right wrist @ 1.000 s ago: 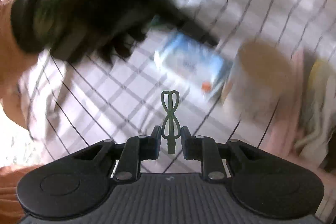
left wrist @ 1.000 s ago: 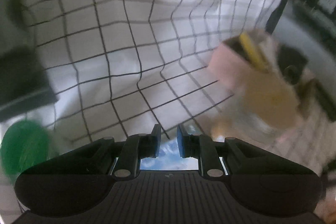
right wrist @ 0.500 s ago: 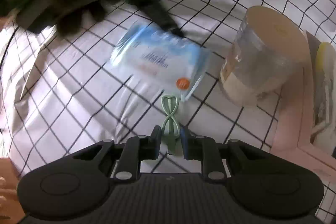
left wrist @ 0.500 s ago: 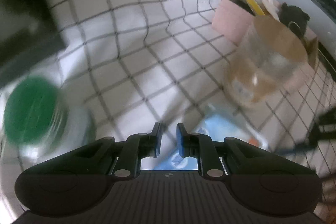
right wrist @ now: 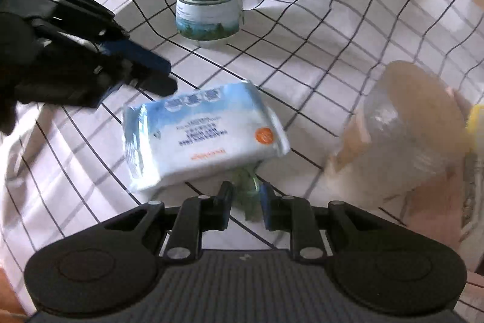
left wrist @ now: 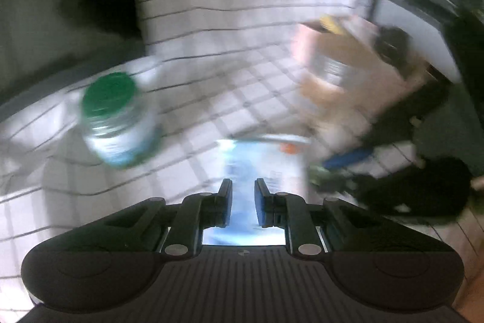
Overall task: Organize soft objects
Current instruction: 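Grasp the blue-and-white wet-wipes pack with the left tool while the right holds the clip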
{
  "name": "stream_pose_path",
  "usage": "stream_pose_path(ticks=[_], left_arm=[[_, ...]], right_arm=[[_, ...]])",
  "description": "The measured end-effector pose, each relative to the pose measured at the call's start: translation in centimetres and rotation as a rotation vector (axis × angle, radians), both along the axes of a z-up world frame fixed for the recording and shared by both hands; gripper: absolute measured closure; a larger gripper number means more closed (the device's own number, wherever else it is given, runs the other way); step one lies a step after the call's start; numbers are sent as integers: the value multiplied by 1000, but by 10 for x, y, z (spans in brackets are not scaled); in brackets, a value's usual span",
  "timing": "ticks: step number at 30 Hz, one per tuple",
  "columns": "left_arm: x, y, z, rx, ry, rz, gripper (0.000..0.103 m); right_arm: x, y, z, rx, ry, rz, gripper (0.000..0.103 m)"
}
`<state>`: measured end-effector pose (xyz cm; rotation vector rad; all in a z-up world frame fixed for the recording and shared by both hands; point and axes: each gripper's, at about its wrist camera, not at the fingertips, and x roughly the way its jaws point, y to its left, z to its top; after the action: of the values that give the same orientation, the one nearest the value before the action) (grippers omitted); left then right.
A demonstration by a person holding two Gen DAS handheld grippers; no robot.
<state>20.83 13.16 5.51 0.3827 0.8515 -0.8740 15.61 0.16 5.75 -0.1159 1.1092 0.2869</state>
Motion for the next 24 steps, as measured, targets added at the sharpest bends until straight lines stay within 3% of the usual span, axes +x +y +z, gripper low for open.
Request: stream_pose_path(ticks=[2, 5, 6, 8, 9, 10, 13, 16, 18, 24], left_arm=[[-15, -16, -8, 49, -20, -48, 82], [-32, -32, -21, 111, -51, -84, 81], [-37, -36, -23, 117, -69, -93, 76], [-45, -44, -27, 140, -99, -112, 64], [-48, -48, -29, 146, -99, -121, 53], [-49, -51, -30, 149, -96, -130, 50], [-47, -53, -31, 145, -90, -135, 46], [-37, -52, -28, 133, -93, -78, 48], [-30, -52, -32, 183, -150, -41, 45], [-12, -50, -41, 221, -158, -7, 43]], right_arm=[[-9, -8, 2, -10, -13, -3, 81], [-21, -23, 3, 15, 5, -35, 58], [-25, -28, 3, 22, 5, -50, 51], [-32, -34, 1, 29, 11, -66, 49], [-35, -36, -1, 28, 15, -72, 45], [-38, -38, -2, 34, 7, -90, 40], [-46, -44, -5, 55, -3, -127, 33], [-49, -48, -8, 78, 9, -146, 25], [-51, -46, -9, 76, 3, -141, 21], [-56, -42, -11, 83, -13, -137, 12]])
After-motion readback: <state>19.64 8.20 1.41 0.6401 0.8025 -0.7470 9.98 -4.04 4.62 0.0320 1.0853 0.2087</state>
